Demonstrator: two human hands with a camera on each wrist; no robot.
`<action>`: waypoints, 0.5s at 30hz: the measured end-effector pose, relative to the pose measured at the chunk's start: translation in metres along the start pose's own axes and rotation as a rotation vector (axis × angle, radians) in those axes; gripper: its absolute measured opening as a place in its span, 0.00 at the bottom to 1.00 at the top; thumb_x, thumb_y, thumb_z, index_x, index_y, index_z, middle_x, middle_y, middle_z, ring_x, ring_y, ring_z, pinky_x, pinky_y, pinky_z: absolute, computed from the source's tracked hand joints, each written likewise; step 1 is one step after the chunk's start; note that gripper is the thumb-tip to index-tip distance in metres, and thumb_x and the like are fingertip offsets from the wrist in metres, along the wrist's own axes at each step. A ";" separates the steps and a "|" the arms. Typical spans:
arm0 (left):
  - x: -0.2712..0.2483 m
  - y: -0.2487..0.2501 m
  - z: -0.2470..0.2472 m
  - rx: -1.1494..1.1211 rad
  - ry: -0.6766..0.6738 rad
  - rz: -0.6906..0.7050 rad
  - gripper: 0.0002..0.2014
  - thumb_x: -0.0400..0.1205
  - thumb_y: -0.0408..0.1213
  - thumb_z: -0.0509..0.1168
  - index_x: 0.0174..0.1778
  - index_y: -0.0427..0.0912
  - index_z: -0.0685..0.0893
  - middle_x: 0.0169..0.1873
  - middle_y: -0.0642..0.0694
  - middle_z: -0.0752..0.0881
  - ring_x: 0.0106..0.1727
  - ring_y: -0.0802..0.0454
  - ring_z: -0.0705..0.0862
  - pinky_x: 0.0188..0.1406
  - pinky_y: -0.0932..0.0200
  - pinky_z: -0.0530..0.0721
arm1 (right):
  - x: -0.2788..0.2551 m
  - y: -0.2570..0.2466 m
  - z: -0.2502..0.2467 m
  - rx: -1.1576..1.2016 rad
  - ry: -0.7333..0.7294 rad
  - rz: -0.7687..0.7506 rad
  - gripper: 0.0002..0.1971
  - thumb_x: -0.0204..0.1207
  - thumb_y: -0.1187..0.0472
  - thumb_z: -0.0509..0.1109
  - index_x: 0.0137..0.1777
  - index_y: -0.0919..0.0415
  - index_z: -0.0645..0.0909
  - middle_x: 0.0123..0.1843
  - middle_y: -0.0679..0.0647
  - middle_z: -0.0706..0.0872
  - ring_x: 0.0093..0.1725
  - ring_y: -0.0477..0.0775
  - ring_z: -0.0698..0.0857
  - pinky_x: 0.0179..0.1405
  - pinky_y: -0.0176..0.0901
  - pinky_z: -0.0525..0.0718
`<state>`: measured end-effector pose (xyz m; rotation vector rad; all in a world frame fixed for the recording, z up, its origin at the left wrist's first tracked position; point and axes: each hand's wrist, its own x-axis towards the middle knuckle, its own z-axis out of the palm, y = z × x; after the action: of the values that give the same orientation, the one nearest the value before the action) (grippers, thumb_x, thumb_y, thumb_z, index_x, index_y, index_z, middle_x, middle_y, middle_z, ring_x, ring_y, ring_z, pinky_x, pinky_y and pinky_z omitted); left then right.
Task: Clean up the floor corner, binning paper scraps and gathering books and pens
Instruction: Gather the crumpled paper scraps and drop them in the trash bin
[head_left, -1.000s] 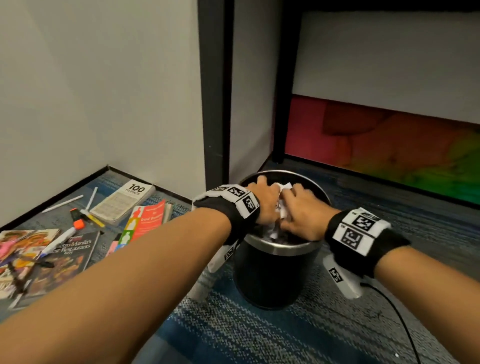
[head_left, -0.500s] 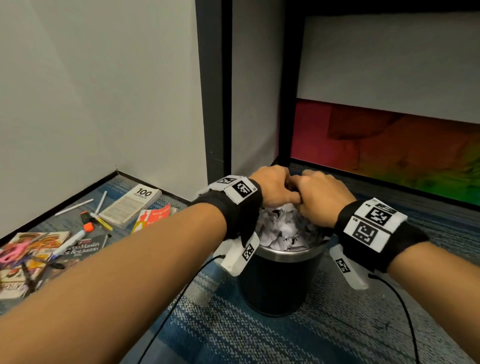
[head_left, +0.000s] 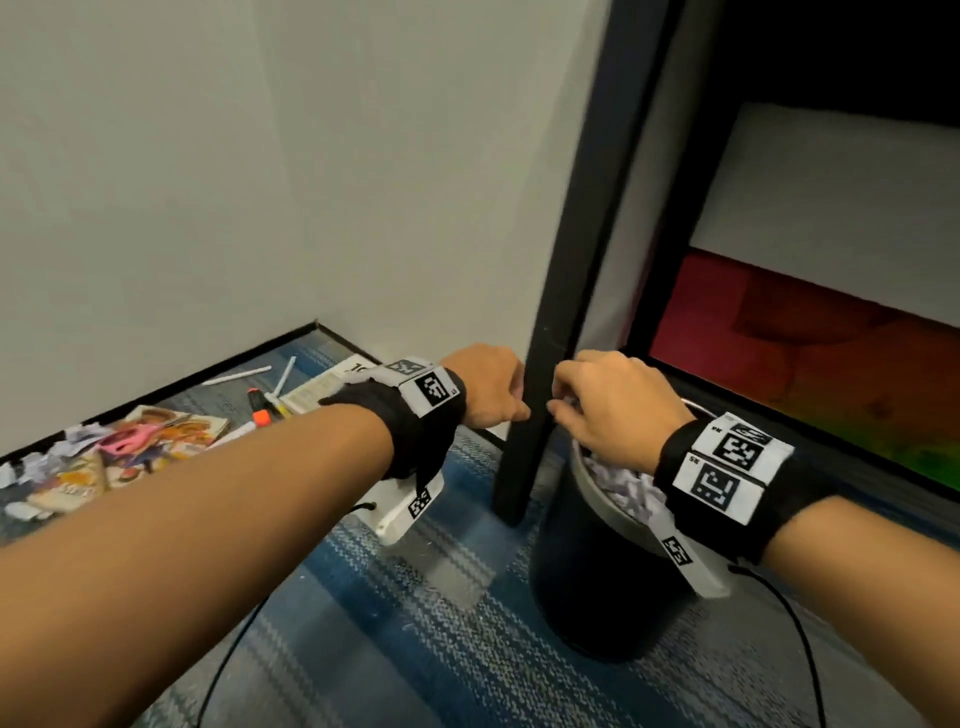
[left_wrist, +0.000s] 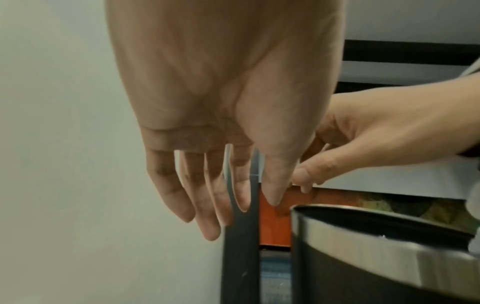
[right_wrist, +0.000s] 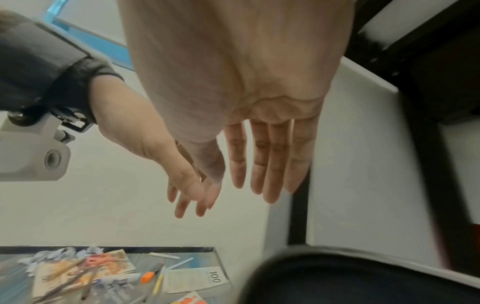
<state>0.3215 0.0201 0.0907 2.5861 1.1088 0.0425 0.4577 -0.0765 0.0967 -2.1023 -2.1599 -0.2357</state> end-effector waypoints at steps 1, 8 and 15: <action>-0.010 -0.017 -0.004 0.025 -0.001 -0.009 0.11 0.78 0.46 0.70 0.49 0.44 0.86 0.49 0.44 0.89 0.51 0.44 0.86 0.52 0.55 0.83 | 0.011 -0.017 0.000 -0.010 -0.026 -0.023 0.10 0.78 0.47 0.63 0.48 0.52 0.79 0.48 0.51 0.81 0.50 0.60 0.84 0.42 0.49 0.79; -0.089 -0.178 -0.034 0.238 0.000 -0.181 0.16 0.79 0.48 0.66 0.56 0.41 0.84 0.54 0.42 0.86 0.54 0.40 0.86 0.47 0.53 0.83 | 0.096 -0.154 0.011 -0.049 -0.165 -0.129 0.15 0.78 0.47 0.64 0.58 0.55 0.80 0.55 0.54 0.82 0.53 0.59 0.83 0.48 0.48 0.79; -0.196 -0.344 0.004 0.017 0.027 -0.592 0.18 0.79 0.41 0.66 0.64 0.40 0.81 0.52 0.39 0.86 0.50 0.38 0.86 0.49 0.49 0.85 | 0.173 -0.311 0.040 -0.213 -0.461 -0.328 0.23 0.78 0.46 0.66 0.69 0.55 0.73 0.66 0.58 0.77 0.62 0.61 0.81 0.59 0.52 0.82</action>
<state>-0.0552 0.1019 0.0012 2.1717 1.8367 -0.0709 0.1427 0.0932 0.0821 -2.0515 -2.8671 -0.0038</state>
